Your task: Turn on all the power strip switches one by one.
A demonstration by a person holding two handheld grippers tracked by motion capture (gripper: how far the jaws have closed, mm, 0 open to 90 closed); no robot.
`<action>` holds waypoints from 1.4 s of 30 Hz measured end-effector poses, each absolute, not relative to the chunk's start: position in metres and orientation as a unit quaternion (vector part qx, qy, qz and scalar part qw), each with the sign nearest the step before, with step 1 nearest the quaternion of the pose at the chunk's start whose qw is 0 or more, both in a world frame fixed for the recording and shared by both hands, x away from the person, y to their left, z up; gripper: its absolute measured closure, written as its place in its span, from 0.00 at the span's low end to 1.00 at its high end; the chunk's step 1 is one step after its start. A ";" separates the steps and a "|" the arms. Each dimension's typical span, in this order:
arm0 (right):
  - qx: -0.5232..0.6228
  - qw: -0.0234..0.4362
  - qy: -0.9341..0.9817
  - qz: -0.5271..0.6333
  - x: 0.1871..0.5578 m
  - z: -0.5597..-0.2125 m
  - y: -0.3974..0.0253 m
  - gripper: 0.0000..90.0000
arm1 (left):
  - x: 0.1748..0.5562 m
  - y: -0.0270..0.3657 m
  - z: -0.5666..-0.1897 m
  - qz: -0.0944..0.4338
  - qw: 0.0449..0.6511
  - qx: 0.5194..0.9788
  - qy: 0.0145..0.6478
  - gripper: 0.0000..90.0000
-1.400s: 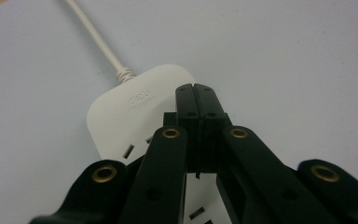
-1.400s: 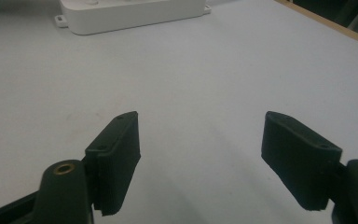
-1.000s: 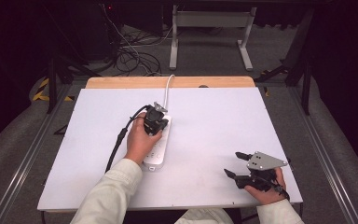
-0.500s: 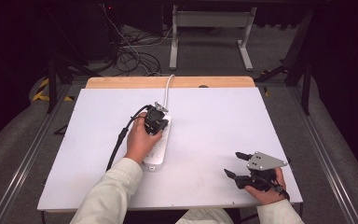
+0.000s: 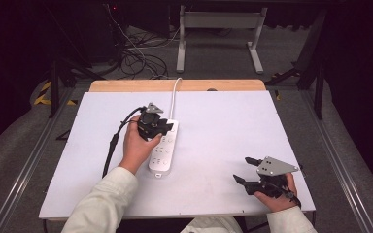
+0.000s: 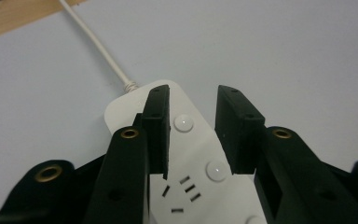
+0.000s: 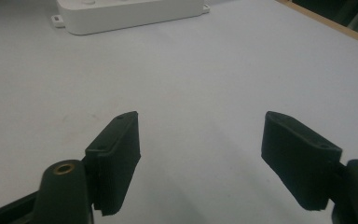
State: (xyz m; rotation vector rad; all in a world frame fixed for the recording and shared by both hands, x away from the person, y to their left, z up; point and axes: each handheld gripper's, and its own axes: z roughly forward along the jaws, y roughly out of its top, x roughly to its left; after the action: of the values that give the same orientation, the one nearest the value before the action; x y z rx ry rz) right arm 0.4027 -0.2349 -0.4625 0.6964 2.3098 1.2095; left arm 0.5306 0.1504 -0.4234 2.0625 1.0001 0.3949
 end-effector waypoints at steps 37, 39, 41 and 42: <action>0.257 0.224 0.829 0.444 0.400 -0.460 -0.236 0.32 | 0.395 0.236 -0.428 0.228 0.494 0.784 0.300 0.23; 0.258 0.222 0.827 0.447 0.400 -0.459 -0.236 0.32 | 0.387 0.242 -0.437 0.239 0.491 0.781 0.303 0.21; 0.258 0.221 0.827 0.448 0.399 -0.459 -0.237 0.32 | 0.379 0.250 -0.446 0.246 0.497 0.780 0.291 0.18; 0.257 0.221 0.827 0.448 0.399 -0.459 -0.237 0.32 | 0.376 0.254 -0.449 0.245 0.502 0.777 0.289 0.17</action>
State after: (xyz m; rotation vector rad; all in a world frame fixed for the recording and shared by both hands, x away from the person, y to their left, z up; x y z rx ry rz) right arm 0.3994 -0.2368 -0.4589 0.7113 2.2857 1.2396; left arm 0.3762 0.2539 -0.4493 1.8779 0.6979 0.5914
